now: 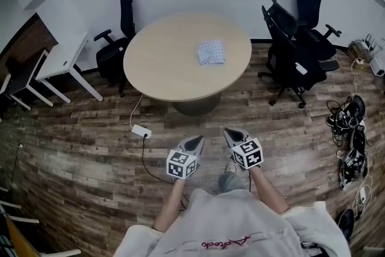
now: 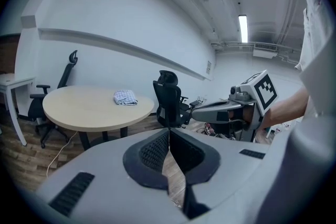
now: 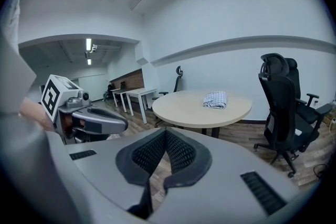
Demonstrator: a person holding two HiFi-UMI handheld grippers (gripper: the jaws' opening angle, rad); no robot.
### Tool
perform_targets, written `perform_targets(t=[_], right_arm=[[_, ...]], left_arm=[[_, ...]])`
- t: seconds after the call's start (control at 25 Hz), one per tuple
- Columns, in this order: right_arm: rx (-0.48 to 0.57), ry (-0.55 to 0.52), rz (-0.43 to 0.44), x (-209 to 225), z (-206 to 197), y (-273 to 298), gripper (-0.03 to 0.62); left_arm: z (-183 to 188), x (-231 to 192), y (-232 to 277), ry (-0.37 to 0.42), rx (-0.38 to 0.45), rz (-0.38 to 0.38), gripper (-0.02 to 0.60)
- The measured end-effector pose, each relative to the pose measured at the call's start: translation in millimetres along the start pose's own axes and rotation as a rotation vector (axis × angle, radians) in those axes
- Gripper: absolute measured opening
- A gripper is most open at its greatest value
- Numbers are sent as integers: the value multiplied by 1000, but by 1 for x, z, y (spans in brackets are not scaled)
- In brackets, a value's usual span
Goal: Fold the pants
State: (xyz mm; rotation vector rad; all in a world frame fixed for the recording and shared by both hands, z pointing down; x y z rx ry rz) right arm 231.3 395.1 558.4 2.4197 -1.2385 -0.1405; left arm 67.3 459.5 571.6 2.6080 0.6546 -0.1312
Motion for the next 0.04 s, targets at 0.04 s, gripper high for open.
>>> perform_targets(t=[0.04], right_arm=[[-2,-11,4,-1,0,0,29]], left_arm=[[2,1,1,5,3,-1,35]])
Point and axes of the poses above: the fingertips, and each gripper's own axes: y forward along the fingers, x to its right, z out of its top, the point moved 7 cm from there along -y, backward along the fingers, and after that the axes turned 3 degrees about -x, right-handed, at the moved point
